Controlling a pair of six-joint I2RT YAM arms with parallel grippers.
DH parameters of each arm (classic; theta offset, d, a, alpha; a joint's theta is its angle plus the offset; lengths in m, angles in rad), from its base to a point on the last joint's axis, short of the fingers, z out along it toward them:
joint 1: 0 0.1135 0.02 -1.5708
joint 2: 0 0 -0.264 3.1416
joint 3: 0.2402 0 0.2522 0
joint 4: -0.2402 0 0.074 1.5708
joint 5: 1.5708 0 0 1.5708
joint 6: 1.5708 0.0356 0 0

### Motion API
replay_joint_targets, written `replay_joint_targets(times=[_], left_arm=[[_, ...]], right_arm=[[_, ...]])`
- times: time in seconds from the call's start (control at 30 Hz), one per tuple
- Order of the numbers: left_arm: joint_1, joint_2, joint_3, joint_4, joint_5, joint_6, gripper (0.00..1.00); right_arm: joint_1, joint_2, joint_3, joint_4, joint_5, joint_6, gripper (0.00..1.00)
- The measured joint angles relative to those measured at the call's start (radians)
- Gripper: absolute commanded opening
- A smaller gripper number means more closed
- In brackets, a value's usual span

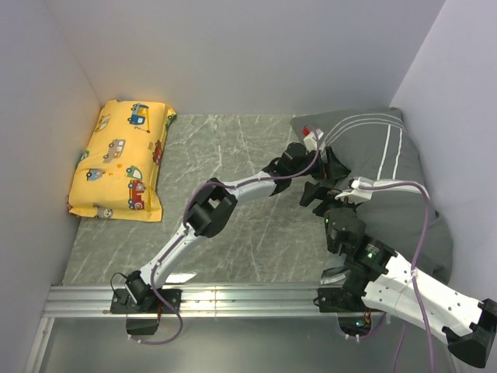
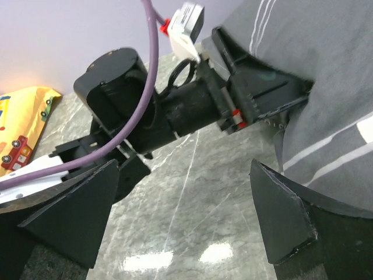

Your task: Remove the pillowcase from the pillow

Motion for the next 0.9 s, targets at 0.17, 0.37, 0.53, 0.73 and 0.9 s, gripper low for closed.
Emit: replay_joint_targets(times=[0.17,0.37,0.53,0.73,0.9], left_arm=[[-0.005,0.038,0.07,0.0,0.003,-0.034,0.33],[0.014,-0.041,-0.131,0.071,-0.031,-0.04,0.0],[0.06,-0.307,-0.595,0.165,-0.094,-0.048,0.0],[0.135,-0.747,-1.023,0.165,-0.238,0.012,0.0],[0.096,-1.004,-1.211,0.112,-0.406,0.05,0.0]], right_arm=[[0.0,-0.004,-0.013,0.001,0.008,0.002,1.0],[0.0,0.005,-0.013,0.002,0.022,0.006,1.0],[-0.007,0.006,-0.013,0.003,0.023,0.009,1.0],[-0.02,0.055,-0.006,-0.006,0.019,0.013,1.0],[-0.022,0.108,0.022,-0.012,-0.051,-0.019,0.96]])
